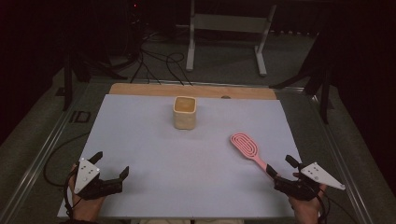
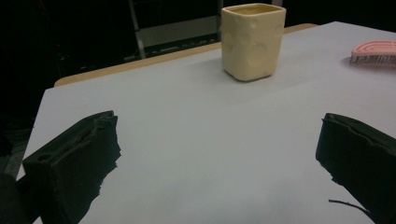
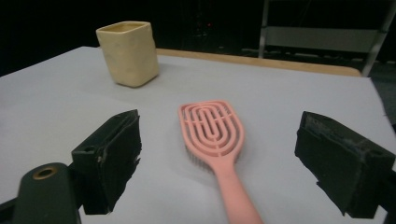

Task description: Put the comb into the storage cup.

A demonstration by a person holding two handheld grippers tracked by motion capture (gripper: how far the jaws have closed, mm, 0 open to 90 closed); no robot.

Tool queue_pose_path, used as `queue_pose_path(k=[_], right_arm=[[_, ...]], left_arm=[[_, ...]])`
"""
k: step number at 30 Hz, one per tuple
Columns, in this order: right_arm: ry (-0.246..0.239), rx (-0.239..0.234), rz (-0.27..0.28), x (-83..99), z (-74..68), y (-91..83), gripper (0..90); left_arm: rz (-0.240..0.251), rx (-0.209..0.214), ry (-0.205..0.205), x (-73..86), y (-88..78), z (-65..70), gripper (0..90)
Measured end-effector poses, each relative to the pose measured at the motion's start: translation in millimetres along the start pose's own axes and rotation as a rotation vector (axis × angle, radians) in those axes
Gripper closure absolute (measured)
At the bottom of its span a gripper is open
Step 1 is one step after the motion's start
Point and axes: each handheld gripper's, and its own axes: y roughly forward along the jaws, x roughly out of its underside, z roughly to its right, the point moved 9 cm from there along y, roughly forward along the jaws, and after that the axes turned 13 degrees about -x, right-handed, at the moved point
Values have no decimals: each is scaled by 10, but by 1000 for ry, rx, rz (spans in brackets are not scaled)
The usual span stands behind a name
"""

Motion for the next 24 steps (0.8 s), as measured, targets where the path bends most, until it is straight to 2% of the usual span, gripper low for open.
queue_pose_path(k=[3,6,9,12,19,24], right_arm=[[-9,1,-6,1,2,18,135],[-24,-7,-47,49,-24,71,121],[-11,-26,-87,95,-34,111,110],[6,-32,-103,111,-42,127,110],[11,-54,-125,15,-59,176,100],[-7,-56,-171,-49,-40,244,99]], left_arm=[[0,0,2,6,7,1,0],[-2,-4,4,17,12,1,0],[-5,-8,3,28,14,-6,0],[-2,-16,-5,23,14,-18,0],[-2,-34,-14,11,25,-44,0],[-7,-38,-12,28,39,-37,0]])
